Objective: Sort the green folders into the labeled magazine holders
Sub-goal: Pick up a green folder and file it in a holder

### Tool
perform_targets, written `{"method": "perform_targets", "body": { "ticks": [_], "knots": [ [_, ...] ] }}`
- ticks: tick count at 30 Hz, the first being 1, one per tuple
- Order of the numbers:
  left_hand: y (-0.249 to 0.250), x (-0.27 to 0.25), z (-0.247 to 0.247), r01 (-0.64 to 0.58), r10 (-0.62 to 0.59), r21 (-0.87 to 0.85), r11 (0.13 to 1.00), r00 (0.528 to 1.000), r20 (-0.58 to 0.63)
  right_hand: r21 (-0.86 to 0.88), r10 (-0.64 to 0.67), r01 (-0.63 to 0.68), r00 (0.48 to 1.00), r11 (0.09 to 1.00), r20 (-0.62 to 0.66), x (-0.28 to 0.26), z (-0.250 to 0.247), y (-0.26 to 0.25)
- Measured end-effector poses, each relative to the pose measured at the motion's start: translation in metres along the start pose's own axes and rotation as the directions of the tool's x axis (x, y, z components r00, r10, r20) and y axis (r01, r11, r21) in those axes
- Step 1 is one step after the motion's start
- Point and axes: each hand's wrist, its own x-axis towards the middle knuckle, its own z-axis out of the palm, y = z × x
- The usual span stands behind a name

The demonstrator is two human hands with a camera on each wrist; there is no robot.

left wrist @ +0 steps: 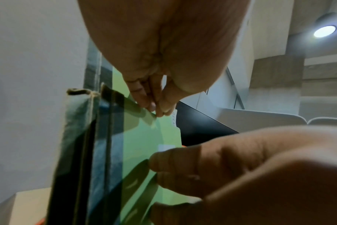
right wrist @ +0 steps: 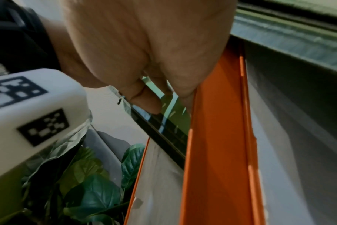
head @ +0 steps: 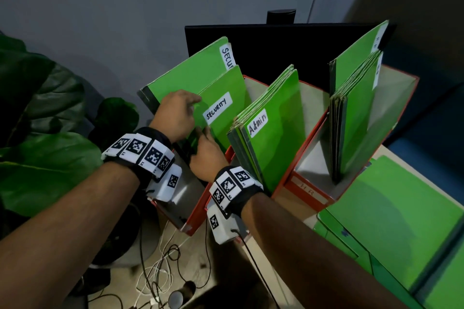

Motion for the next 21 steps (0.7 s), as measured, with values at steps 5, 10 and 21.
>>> {"method": "perform_targets", "body": {
  "ticks": [5,10,21],
  "knots": [
    [0.013,-0.009,-0.006,0.021,-0.021,-0.045,0.999,1.0,0.009,-0.023,-0.09,0.091,0.996,0.996,0.016,-0.015,-0.015,0.007],
    [0.059,-0.016,-0.007,-0.153,0.135,-0.156,0.976,0.984,-0.117,0.187,-0.147,0.137,0.988,0.973,0.039,-0.056,-0.044,0.042],
    [0.202,-0.072,0.098,-0.472,0.526,-0.416,0.777,0.85,0.016,0.035,-0.106,0.13,0.91,0.991,-0.4,-0.197,-0.141,0.171]
  ]
}}
